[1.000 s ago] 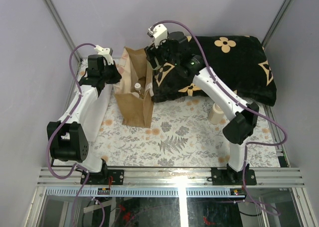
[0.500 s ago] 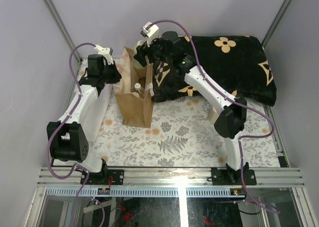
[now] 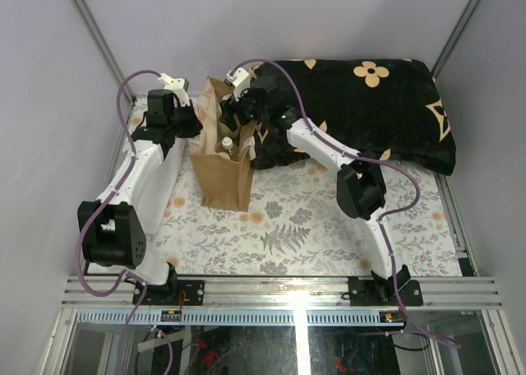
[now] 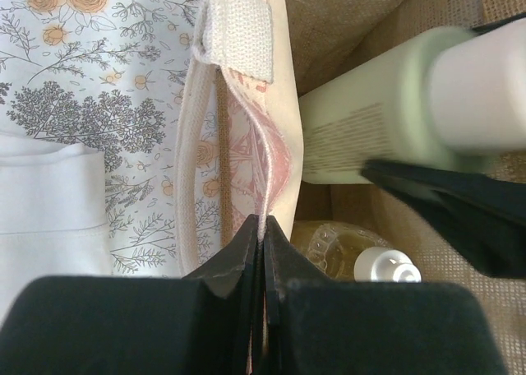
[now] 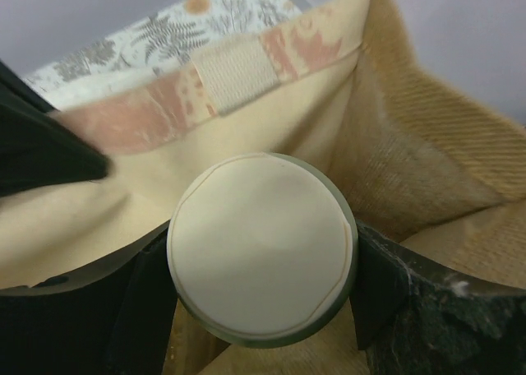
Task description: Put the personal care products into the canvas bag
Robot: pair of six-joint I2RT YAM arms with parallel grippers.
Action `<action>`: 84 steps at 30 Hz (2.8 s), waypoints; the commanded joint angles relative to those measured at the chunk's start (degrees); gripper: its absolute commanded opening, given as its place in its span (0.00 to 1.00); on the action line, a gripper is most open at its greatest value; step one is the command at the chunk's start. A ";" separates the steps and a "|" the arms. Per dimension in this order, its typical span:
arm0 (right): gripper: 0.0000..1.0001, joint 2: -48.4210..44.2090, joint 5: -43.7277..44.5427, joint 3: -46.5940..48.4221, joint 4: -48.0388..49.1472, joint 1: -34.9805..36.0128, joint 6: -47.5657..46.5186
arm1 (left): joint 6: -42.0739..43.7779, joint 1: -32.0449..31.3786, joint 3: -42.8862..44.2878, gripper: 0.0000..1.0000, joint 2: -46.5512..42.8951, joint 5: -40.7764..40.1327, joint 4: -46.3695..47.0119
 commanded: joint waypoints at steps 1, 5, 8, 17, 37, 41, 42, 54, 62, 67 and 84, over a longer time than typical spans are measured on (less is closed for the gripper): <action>0.40 -0.23 0.97 2.33 12.19 -0.77 0.43 | 1.55 -1.26 1.23 0.00 -0.99 -0.83 0.08; 0.40 5.47 1.23 7.92 11.69 -1.66 0.51 | 2.67 -2.22 1.01 0.00 -1.49 -0.91 0.02; 0.45 7.90 1.50 9.69 12.11 -2.14 0.76 | 2.82 -2.36 0.83 0.00 -1.82 -1.11 -0.31; 0.79 8.58 4.73 6.85 14.93 -2.42 -0.56 | 2.66 -2.36 0.05 0.00 -2.07 -0.80 -0.41; 1.00 -16.47 11.40 -8.70 6.24 -2.16 -2.19 | 1.93 -2.32 0.28 0.00 -0.62 -1.12 1.00; 1.00 -29.41 19.58 -16.86 -1.85 -2.25 -1.50 | 2.21 -2.40 0.59 0.00 0.19 -1.88 1.13; 1.00 -33.05 20.99 -20.01 -2.32 -2.18 -1.26 | 2.10 -2.36 0.65 0.00 0.48 -2.03 1.29; 0.99 -50.99 53.27 -34.93 -35.11 -2.40 17.75 | 1.46 -2.38 3.23 0.00 4.42 -2.28 3.11; 0.99 -44.92 52.30 -32.34 -54.92 -8.79 37.84 | 1.60 -2.45 5.34 0.00 6.29 -1.22 3.11; 0.99 -47.54 45.10 -37.41 -52.67 -17.32 39.14 | 1.59 -2.68 5.35 0.00 6.46 -0.68 2.94; 0.99 -47.83 30.72 -52.89 -43.21 -22.77 35.77 | 2.16 -2.62 4.41 0.00 4.83 -1.69 2.54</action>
